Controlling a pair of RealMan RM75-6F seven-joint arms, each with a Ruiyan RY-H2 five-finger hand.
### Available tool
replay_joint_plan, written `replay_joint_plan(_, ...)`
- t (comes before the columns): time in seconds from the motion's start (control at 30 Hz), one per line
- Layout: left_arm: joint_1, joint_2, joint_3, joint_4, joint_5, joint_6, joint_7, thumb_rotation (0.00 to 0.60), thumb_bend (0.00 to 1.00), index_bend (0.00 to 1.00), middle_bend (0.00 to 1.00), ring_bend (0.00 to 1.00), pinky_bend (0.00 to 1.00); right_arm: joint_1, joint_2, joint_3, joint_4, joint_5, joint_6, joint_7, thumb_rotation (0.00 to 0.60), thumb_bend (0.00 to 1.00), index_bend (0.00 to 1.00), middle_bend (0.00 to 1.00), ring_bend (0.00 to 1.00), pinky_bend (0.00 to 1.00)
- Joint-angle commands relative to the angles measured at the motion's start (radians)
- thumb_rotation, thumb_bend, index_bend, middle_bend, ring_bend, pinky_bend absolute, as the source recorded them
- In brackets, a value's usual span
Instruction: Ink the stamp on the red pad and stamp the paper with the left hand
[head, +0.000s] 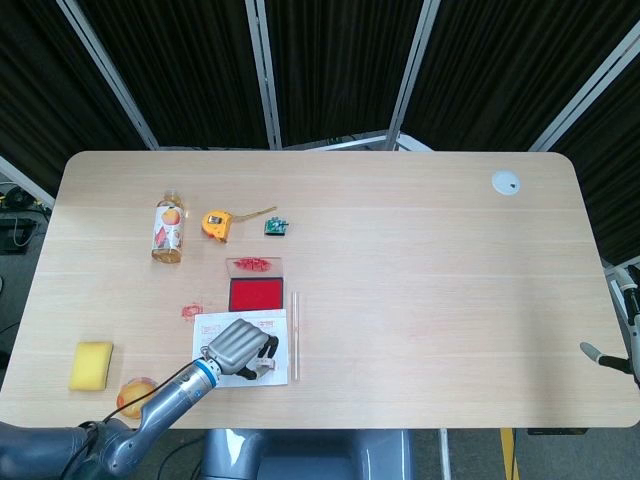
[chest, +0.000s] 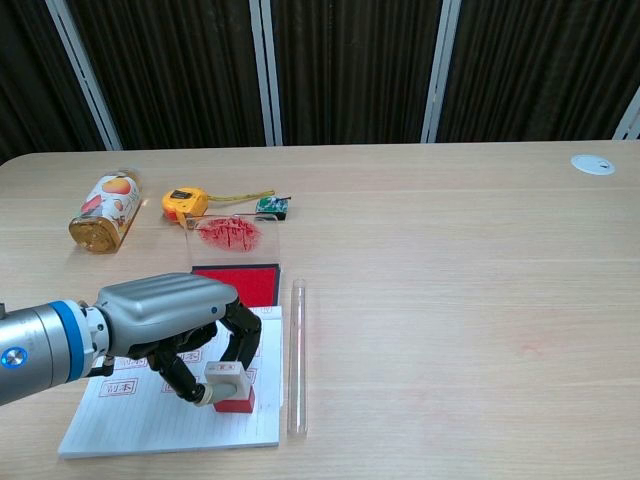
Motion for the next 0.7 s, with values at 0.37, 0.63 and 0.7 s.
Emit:
replay_joint_plan(0.37,0.008,-0.034,0.020,0.065,0.007,-0.005,-0.013,0.600,0.42,0.59,0.57,0.84,0.83,0.000,-0.001,0.000,0.001,0.001,-0.001,-0.002,0.600,0.00,0.00,0.00,0.00,0.00)
replay_joint_plan(0.63,0.011,-0.041,0.024,0.076,0.006,-0.005,-0.016,0.600,0.42,0.59,0.57,0.84,0.83,-0.001,0.001,0.001,0.001,0.003,0.000,0.000,0.600,0.00,0.00,0.00,0.00,0.00)
replay_joint_plan(0.7,0.012,-0.043,0.024,0.080,0.006,-0.006,-0.018,0.600,0.42,0.59,0.57,0.84,0.83,0.000,0.001,0.001,0.001,0.002,0.000,0.000,0.600,0.00,0.00,0.00,0.00,0.00)
